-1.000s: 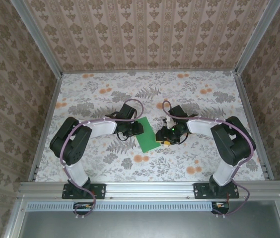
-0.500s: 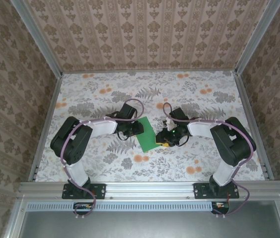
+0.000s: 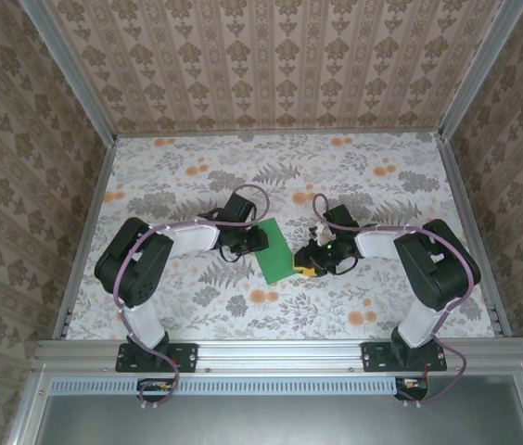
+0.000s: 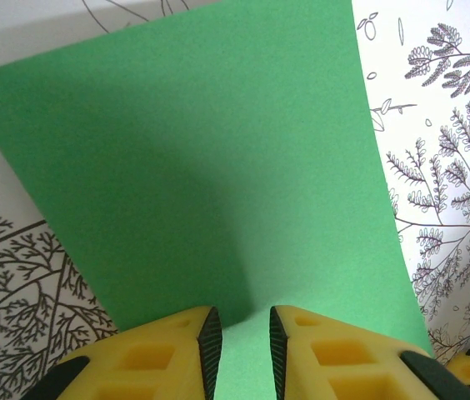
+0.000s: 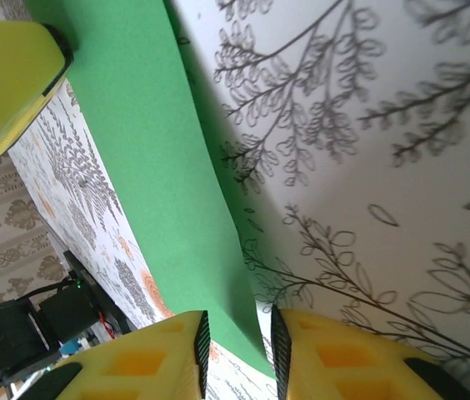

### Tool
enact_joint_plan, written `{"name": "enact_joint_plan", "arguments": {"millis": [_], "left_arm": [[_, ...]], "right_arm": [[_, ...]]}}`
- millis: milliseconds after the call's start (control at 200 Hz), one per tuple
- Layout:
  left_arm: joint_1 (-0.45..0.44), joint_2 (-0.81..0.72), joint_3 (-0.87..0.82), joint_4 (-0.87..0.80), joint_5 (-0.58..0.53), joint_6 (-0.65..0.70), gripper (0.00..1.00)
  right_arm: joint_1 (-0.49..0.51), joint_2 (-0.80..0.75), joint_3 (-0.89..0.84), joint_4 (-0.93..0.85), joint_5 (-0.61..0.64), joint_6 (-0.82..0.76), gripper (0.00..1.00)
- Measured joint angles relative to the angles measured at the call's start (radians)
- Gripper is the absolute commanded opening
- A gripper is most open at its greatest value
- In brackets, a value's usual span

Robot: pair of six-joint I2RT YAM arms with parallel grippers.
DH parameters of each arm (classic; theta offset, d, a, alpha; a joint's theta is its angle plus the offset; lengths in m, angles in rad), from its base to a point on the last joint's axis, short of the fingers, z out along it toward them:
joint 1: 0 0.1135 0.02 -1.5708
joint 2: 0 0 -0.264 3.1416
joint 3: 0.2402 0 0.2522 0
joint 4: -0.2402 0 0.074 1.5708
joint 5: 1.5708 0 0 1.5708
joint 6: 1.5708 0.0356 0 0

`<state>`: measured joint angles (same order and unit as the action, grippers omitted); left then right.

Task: Fold a paper plane with a square sheet of paper (pick it up from the middle)
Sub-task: Third fold the triangle at the center of the table.

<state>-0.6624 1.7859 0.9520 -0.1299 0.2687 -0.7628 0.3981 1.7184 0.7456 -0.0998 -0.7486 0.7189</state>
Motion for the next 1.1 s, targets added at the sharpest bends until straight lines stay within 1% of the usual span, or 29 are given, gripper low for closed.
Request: {"name": "enact_joint_plan", "arguments": {"millis": [325,420,580,805,970,1100], "left_arm": [[0.000,0.001,0.000,0.001,0.001,0.007,0.27],[0.000,0.003,0.004,0.001,0.001,0.009,0.27],[0.000,0.013,0.013,0.003,0.005,0.021,0.27],[0.000,0.018,0.021,0.004,0.006,0.043,0.27],[0.000,0.050,0.058,0.008,0.026,0.090,0.27],[0.000,0.083,0.097,0.011,0.042,0.133,0.27]], "right_arm": [[-0.008,0.000,-0.002,0.032,-0.017,0.039,0.10],[-0.008,0.000,-0.002,0.038,-0.020,0.046,0.07],[-0.008,-0.009,-0.002,0.040,-0.020,0.053,0.03],[0.001,-0.016,-0.002,0.063,-0.019,0.086,0.03],[0.051,-0.011,0.018,0.114,-0.015,0.130,0.02],[0.095,0.025,0.066,0.176,-0.003,0.169,0.02]]}}
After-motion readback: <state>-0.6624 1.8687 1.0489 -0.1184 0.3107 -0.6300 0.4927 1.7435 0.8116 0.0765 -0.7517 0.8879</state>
